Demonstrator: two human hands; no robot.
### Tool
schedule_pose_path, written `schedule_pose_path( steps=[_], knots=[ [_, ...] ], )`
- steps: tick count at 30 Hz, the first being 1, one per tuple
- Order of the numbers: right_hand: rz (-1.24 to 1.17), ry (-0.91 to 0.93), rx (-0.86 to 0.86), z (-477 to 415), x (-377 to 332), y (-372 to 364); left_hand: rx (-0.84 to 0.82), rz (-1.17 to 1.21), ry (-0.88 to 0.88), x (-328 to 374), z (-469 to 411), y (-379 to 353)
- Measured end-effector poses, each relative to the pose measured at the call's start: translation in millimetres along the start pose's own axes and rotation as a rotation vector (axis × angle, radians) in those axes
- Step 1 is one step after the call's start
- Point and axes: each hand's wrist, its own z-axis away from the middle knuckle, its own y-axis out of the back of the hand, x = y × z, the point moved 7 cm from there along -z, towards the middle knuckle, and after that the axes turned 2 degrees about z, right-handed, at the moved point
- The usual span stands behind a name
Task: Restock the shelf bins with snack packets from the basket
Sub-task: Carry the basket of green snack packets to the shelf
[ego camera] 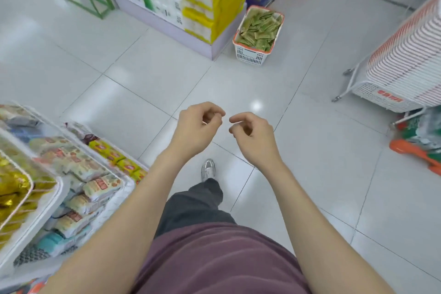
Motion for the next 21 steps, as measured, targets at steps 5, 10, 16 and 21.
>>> schedule_pose_path(
  steps=[5,10,16,21],
  knots=[
    [0.019,-0.025,0.107,-138.0,-40.9,53.4,-0.147,-0.064,-0.077,47.9,-156.7,-9.4],
    [-0.039,-0.085,0.215,-255.7,-50.2,114.7,-0.177,-0.169,-0.113,86.9,-304.4,-35.0],
    [-0.098,-0.139,0.270,-416.5,-29.0,182.8,-0.230,-0.337,-0.100,110.3,-477.8,-92.9],
    [-0.049,-0.121,0.198,-549.8,-29.8,249.0,-0.259,-0.318,0.022,132.4,-611.7,-129.8]
  ],
)
